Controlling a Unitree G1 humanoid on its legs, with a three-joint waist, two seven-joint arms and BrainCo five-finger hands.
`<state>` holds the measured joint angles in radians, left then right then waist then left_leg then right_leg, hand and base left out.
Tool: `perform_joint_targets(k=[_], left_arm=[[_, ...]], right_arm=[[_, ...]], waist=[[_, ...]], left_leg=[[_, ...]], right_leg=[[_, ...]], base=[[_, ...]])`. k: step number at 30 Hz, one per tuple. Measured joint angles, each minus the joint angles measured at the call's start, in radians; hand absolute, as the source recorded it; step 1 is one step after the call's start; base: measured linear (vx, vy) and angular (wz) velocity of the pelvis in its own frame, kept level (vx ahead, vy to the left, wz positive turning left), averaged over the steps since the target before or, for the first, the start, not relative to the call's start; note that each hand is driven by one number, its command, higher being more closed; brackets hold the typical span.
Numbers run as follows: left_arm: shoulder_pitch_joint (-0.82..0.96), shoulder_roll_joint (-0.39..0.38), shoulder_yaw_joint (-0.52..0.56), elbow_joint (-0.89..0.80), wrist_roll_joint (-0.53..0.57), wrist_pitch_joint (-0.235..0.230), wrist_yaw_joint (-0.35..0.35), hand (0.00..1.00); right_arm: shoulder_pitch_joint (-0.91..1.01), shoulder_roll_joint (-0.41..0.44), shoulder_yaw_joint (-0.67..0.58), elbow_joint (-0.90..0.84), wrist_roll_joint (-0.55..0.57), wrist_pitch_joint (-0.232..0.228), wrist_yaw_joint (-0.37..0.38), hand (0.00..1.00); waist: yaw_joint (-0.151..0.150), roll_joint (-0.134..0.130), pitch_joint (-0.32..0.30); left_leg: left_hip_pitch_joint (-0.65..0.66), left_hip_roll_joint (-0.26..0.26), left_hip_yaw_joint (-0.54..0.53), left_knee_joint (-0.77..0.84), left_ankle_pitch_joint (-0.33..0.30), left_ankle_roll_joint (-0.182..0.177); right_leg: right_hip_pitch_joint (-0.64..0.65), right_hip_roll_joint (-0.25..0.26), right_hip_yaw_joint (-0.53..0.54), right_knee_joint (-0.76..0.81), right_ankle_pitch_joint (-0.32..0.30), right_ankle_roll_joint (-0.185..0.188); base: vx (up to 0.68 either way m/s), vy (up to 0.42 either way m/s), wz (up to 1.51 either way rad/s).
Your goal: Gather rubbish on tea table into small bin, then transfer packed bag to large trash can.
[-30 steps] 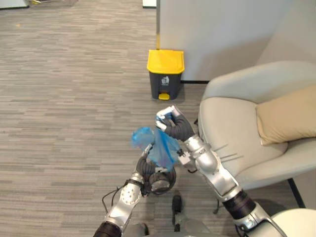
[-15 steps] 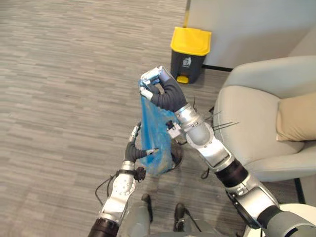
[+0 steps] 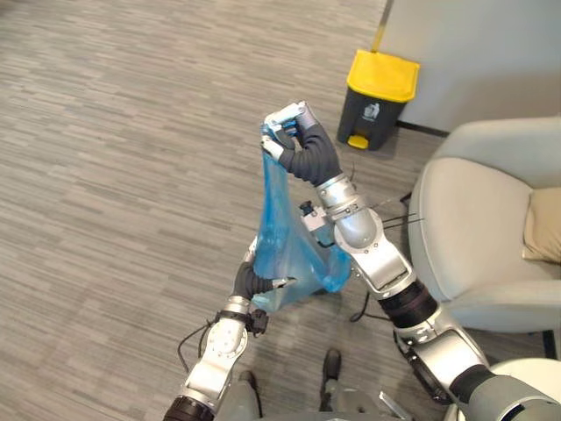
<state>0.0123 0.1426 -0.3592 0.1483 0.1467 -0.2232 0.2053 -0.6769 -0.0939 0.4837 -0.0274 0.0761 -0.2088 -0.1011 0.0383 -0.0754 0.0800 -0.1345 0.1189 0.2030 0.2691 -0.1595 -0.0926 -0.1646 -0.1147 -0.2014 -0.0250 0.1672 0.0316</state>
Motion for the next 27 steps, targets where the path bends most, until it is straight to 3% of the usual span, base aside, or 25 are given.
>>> perform_joint_targets(k=[2,3,8,15,16,23,27], left_arm=[[-0.045,-0.002,-0.021,0.029,0.025,0.006,0.014,0.0],[-0.077,-0.004,-0.034,0.045,0.027,0.009,0.02,1.0],[-0.199,-0.004,-0.072,0.089,0.063,0.016,0.043,1.0],[-0.233,0.0,-0.095,0.139,0.063,0.023,0.045,1.0],[-0.233,0.0,-0.105,0.139,0.062,0.023,0.046,1.0],[-0.228,-0.002,-0.106,0.137,0.024,0.024,0.036,1.0],[-0.176,-0.023,-0.022,0.114,-0.019,0.042,0.033,1.0]], right_arm=[[0.0,0.009,0.038,-0.003,0.031,0.0,0.017,1.0],[0.0,0.009,0.064,-0.016,0.049,0.0,0.022,1.0],[-0.002,0.008,0.156,-0.037,0.122,0.002,0.059,1.0],[-0.007,0.005,0.176,-0.037,0.151,0.002,0.073,1.0],[-0.009,0.004,0.189,-0.037,0.151,0.002,0.082,0.0],[0.005,-0.009,0.199,-0.041,0.131,0.0,0.102,0.0],[0.158,-0.037,0.191,-0.095,0.052,-0.001,0.127,0.0]], waist=[[-0.001,-0.009,-0.013],[-0.002,-0.011,-0.016],[-0.024,-0.015,-0.021],[-0.026,-0.015,-0.022],[-0.026,-0.015,-0.022],[-0.033,-0.015,-0.023],[-0.033,-0.015,-0.023]], left_leg=[[0.013,0.005,0.01,-0.009,0.0,-0.001],[0.017,0.009,0.015,-0.011,0.001,-0.001],[0.042,0.025,0.023,-0.026,0.01,-0.015],[0.061,0.041,0.047,-0.026,0.007,-0.019],[0.059,0.041,0.05,-0.026,0.007,-0.019],[0.06,0.042,0.051,-0.025,0.008,-0.019],[0.068,0.041,0.06,-0.029,0.006,-0.021]], right_leg=[[0.001,0.01,0.014,-0.003,0.0,0.0],[0.002,0.015,0.018,-0.006,0.001,0.001],[0.023,0.041,0.049,-0.041,0.025,-0.01],[0.032,0.061,0.083,-0.056,0.034,-0.019],[0.032,0.062,0.089,-0.067,0.038,-0.022],[0.032,0.065,0.095,-0.07,0.042,-0.018],[0.032,0.065,0.1,-0.07,0.042,-0.017]], base=[[0.0,-0.041,-0.24],[-0.02,-0.072,-0.2],[-0.03,-0.062,-0.15],[-0.04,-0.036,-0.15],[-0.03,-0.023,-0.09],[-0.01,-0.004,-0.02],[0.01,0.011,-0.04]])
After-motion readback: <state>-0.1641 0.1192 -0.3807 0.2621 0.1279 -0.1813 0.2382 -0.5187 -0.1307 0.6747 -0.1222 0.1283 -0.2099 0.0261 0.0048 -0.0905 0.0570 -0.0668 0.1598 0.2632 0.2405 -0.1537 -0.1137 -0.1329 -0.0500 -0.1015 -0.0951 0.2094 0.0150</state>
